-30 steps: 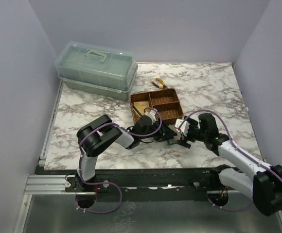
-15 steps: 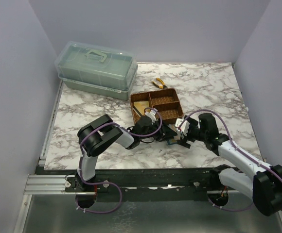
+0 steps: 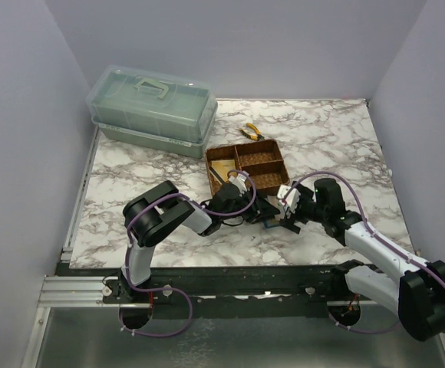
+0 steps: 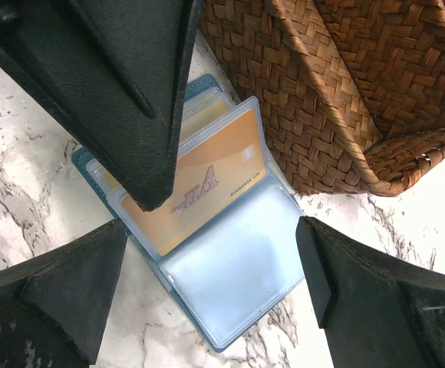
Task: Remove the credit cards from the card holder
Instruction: Remove the credit card from the card holder.
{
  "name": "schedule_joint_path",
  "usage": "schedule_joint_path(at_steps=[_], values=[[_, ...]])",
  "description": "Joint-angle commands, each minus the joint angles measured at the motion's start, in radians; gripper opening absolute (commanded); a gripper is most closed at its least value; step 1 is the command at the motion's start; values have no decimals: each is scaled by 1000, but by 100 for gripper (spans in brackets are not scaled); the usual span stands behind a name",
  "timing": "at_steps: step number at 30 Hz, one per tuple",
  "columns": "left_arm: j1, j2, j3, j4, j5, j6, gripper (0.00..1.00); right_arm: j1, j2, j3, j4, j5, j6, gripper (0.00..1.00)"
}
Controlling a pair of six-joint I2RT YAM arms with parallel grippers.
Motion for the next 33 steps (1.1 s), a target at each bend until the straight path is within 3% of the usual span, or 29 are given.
schedule_joint_path(at_steps=[1,16,24,28,33], values=[[3,32,3,-24,21,-16,41,-12,-12,27,24,22,21,99],[4,31,-5,-24,18,-16,41,-20,-19,47,-64,17,-55,99],[7,31,-6,-24,20,-16,42,-30,-9,38,-15,68,-30,100],[9,31,-5,-24,21,-16,42,-32,-11,38,-80,-63,-74,100],[9,32,-4,-24,22,-17,42,-32,16,38,-62,-90,-69,100]])
